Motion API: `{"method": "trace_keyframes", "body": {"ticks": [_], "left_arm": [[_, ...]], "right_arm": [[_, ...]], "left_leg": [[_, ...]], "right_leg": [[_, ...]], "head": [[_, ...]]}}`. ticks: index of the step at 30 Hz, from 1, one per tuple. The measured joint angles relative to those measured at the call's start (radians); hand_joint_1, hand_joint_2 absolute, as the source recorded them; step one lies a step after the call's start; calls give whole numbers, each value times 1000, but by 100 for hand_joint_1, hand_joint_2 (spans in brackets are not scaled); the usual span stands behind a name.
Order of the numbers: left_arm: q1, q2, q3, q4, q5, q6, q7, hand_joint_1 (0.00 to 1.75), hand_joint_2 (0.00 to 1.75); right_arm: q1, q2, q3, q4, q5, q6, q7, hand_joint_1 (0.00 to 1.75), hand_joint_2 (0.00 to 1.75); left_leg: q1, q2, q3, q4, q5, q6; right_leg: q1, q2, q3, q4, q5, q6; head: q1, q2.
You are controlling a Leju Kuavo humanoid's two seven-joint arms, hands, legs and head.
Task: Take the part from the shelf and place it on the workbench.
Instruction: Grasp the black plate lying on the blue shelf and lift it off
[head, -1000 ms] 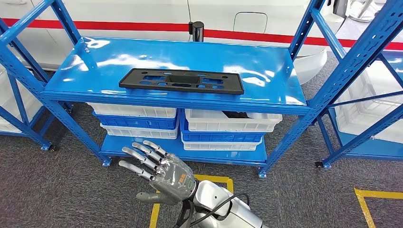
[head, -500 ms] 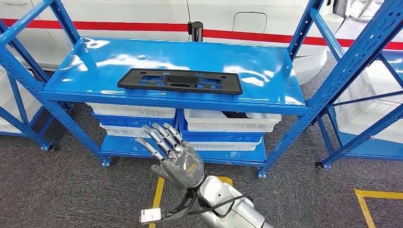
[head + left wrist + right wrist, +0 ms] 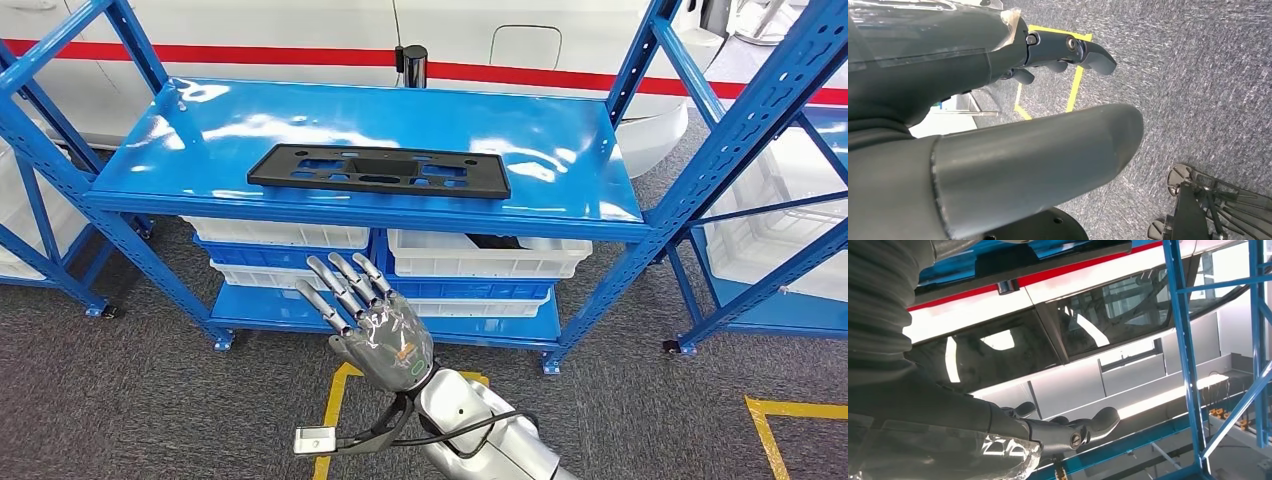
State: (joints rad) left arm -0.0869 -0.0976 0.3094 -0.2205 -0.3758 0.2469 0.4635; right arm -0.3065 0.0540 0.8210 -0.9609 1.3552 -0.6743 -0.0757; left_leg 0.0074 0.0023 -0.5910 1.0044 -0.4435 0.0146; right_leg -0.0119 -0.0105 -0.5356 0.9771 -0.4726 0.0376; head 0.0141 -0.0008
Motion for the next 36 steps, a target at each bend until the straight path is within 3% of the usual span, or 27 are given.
{"method": "trace_keyframes", "body": {"ticks": [2, 5, 7, 9, 10, 11, 13, 14, 15, 17, 20, 21, 24, 25, 26, 28, 30, 32, 36], "left_arm": [[0, 0, 0, 0, 0, 0, 0, 0, 0], [-1, 1, 1, 0, -1, 0, 0, 0, 0], [-1, -1, 2, 0, -1, -1, 0, 0, 0], [-2, -2, 3, 0, -1, -2, 0, 0, 0], [-2, -2, 3, 0, -1, -2, 0, 0, 0], [-2, -2, 4, 0, -1, -3, 0, 0, 0], [-1, -3, 5, 0, -1, -4, 0, 0, 0], [-1, -4, 6, 0, -1, -4, 0, 0, 0], [-2, -4, 6, 0, -1, -4, 0, 0, 0], [-2, -3, 7, 0, -1, -3, 0, 0, 0], [-2, -3, 7, 0, -1, -2, 0, 0, 0], [-3, -4, 7, 0, -1, -2, 0, 0, 0], [-3, -6, 7, 0, -1, -2, 0, 0, 0], [-2, -5, 7, 0, -1, -2, 0, 0, 0], [-2, -5, 7, 0, -1, -2, 0, 0, 0], [-1, -5, 8, 0, -1, -3, 0, 0, 0], [-3, -5, 8, 0, -1, -3, 0, 0, 0], [-5, -5, 7, 0, -1, -3, 0, 0, 0], [-6, -4, 9, 0, -3, -2, 0, 0, 0]], "right_arm": [[1, 1, 0, 0, 0, 2, 0, 0, 175], [3, 8, -3, -1, 0, 4, 0, 0, 175], [6, 9, -6, -2, 0, 10, 0, 0, 175], [13, 5, -7, -1, -3, 16, 0, 0, 175], [17, 2, -8, -1, -4, 19, 0, 0, 175], [20, 0, -9, -1, -5, 21, 0, 0, 175], [22, -1, -12, -1, -6, 24, 0, 0, 175], [22, 0, -13, -1, -6, 25, 0, 0, 175], [23, 0, -14, -2, -6, 26, 0, 0, 175], [27, 1, -16, -5, -6, 31, 0, 0, 175], [31, 4, -21, -13, -6, 36, 0, 0, 175], [30, 6, -22, -16, -6, 36, 0, 0, 175], [32, 8, -23, -19, -6, 37, 0, 0, 175], [34, 8, -23, -19, -6, 38, 0, 0, 175], [36, 8, -23, -19, -6, 39, 0, 0, 175], [37, 9, -23, -21, -5, 43, 0, 0, 175], [37, 10, -24, -26, -3, 48, 0, 0, 175], [38, 11, -26, -31, 1, 55, -1, 0, 175], [38, 11, -32, -37, 6, 64, -9, 0, 175]], "left_leg": [[-2, 0, -1, 1, -2, 6], [2, 0, 16, -26, 6, 29], [6, -1, 29, -44, 15, 36], [5, -5, 30, -45, 14, 37], [4, -8, 30, -45, 13, 36], [4, -10, 30, -44, 11, 33], [7, -16, 33, -36, 3, 21], [7, -19, 33, -28, -3, 12], [6, -21, 31, -19, -11, 3], [5, -22, 26, -7, -20, -10], [14, -19, 22, 3, -31, -18], [16, -15, 9, 30, -45, -21], [16, -6, -90, 214, -116, -27], [16, -6, -125, 266, -126, -26], [16, -6, -145, 286, -117, -24], [14, -5, -126, 212, -49, -13], [7, -1, -70, 87, 13, 1], [-3, 4, -38, 27, 19, 7], [-5, 0, -17, 0, 13, 18]], "right_leg": [[-5, -1, 2, -6, 2, 5], [-9, -4, 0, 3, -5, 14], [-7, 0, -46, 96, -47, 1], [-8, 4, -118, 230, -96, -10], [-8, 5, -142, 271, -104, -9], [-10, 6, -149, 274, -96, -4], [-17, 6, -103, 172, -45, 17], [-19, 8, -73, 108, -21, 23], [-21, 10, -49, 61, -5, 23], [-17, 14, -36, 35, -1, 9], [-15, 15, -31, 37, -3, -11], [-16, 15, -28, 36, -5, -18], [-11, 14, -18, 36, -14, -33], [-8, 14, -15, 36, -17, -36], [-5, 14, -11, 36, -20, -39], [-1, 15, 1, 36, -28, -42], [2, 16, 12, 34, -37, -39], [4, 15, 14, 32, -44, -31], [6, 11, 9, 46, -59, -15]], "head": [[0, 0], [0, 0], [1, 0], [2, 0], [2, 0], [2, 0], [2, 0], [2, 0], [2, 0], [2, 0], [1, 0], [1, 0], [0, 0], [0, 0], [0, 0], [0, 0], [1, 0], [1, 0], [1, 0]]}}
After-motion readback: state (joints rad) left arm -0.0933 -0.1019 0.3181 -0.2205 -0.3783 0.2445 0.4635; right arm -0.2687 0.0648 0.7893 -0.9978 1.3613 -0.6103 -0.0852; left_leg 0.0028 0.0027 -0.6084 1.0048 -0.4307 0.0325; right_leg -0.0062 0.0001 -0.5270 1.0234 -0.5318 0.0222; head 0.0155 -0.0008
